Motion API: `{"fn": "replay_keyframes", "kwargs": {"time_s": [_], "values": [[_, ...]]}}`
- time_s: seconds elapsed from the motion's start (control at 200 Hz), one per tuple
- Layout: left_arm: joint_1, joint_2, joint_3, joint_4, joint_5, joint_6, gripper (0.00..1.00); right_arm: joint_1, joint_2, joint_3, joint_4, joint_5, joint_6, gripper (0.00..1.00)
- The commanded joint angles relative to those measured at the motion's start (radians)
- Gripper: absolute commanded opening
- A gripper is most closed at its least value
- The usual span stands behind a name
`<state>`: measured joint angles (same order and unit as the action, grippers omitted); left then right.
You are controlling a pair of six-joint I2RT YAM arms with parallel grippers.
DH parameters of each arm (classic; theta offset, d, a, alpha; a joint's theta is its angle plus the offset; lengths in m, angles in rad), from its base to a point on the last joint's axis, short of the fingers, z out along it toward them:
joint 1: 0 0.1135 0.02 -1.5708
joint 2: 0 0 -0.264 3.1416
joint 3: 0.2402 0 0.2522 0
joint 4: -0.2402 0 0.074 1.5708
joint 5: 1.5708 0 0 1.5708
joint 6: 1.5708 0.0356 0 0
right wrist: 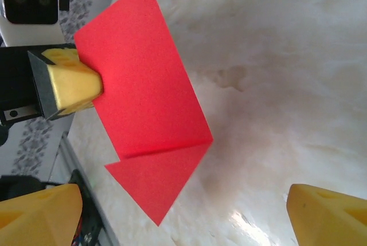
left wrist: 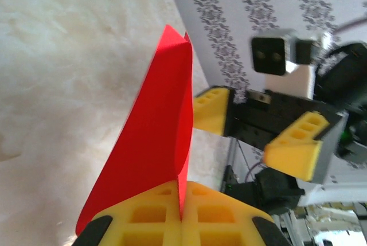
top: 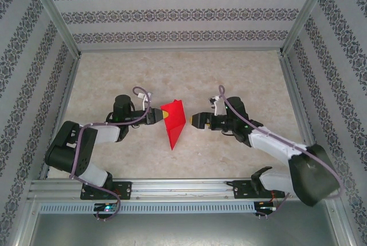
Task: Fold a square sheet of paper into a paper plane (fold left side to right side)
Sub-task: Pick up the paper from the center of the table, then place the paper at the center of the table.
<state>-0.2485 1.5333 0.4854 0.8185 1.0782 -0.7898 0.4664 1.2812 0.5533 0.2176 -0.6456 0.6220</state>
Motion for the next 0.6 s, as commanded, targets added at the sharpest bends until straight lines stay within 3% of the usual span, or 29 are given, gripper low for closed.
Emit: {"fn": "replay_keyframes", "kwargs": {"time_s": [0.0, 0.29, 0.595], "values": [[0.006, -0.001, -0.010, 0.208, 0.090, -0.069, 0.00, -0.004, 0.090, 0.050, 0.090, -0.139, -0.082, 0.91], [0.006, 0.185, -0.017, 0.605, 0.127, -0.312, 0.00, 0.029, 0.276, 0.137, 0.211, -0.245, -0.071, 0.84], [0.006, 0.196, -0.024, 0.517, 0.105, -0.248, 0.00, 0.018, 0.310, 0.180, 0.207, -0.262, -0.054, 0.67]]}}
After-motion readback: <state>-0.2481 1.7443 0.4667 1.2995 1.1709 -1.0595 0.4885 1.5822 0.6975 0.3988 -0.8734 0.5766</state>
